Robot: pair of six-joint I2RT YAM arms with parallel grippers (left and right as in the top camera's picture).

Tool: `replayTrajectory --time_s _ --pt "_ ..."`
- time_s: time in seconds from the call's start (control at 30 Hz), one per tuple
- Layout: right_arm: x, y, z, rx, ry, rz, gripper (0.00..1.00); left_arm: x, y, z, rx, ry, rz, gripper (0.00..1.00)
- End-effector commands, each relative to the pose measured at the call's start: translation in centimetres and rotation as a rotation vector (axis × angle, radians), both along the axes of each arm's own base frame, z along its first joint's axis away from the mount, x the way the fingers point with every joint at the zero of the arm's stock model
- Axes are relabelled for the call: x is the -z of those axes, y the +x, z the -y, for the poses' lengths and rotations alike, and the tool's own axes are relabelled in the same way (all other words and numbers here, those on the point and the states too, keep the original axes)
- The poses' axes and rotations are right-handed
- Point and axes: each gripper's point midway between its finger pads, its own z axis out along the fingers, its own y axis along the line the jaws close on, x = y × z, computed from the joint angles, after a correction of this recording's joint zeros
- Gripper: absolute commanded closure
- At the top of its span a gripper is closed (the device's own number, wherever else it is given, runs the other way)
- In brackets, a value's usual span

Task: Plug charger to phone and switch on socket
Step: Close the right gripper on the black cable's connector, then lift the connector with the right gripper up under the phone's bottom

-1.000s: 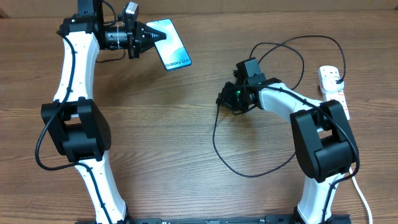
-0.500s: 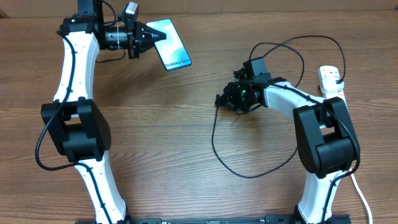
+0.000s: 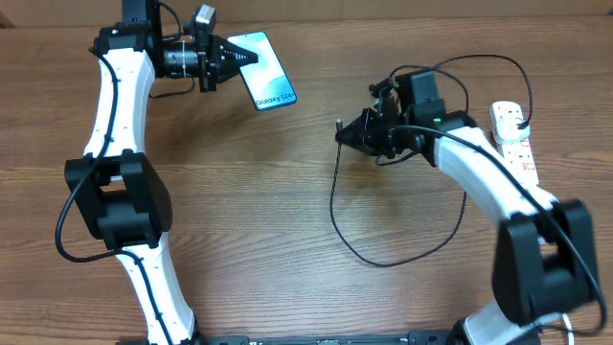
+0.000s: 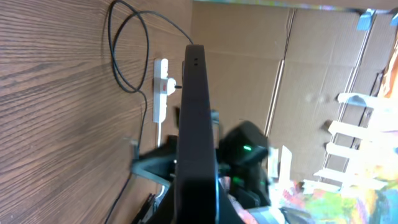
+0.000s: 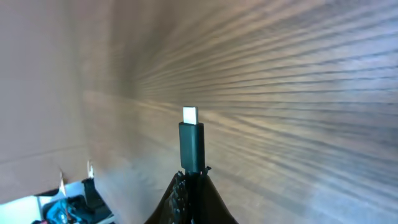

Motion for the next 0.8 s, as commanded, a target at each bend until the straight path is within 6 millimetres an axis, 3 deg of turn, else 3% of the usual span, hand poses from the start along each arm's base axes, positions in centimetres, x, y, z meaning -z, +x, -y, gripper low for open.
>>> replayTrajectory --time_s 0.0,0.23,0.43,0.6,0.77 --pt "-4.0 -0.2 0.9 -0.011 0.019 0.108 0.96 -1.8 -0.6 1.1 0.045 -0.060 0.048 0.96" --pt "-9.4 -1.1 3.5 0.042 0.038 0.215 0.96 -2.5 -0.9 1.2 0.063 -0.099 0.065 0.96" --pt "-11.7 -3.0 3.8 0.030 0.036 0.250 0.96 -2.6 -1.1 1.8 0.077 -0.109 0.058 0.96" --pt "-11.7 -5.0 2.2 -0.027 0.049 0.213 0.96 -2.7 -1.6 3.0 0.106 -0.118 0.059 0.96" --pt "-11.6 -7.0 -1.1 -0.123 0.051 0.214 0.96 -2.8 -1.8 3.8 0.124 -0.117 0.069 0.96"
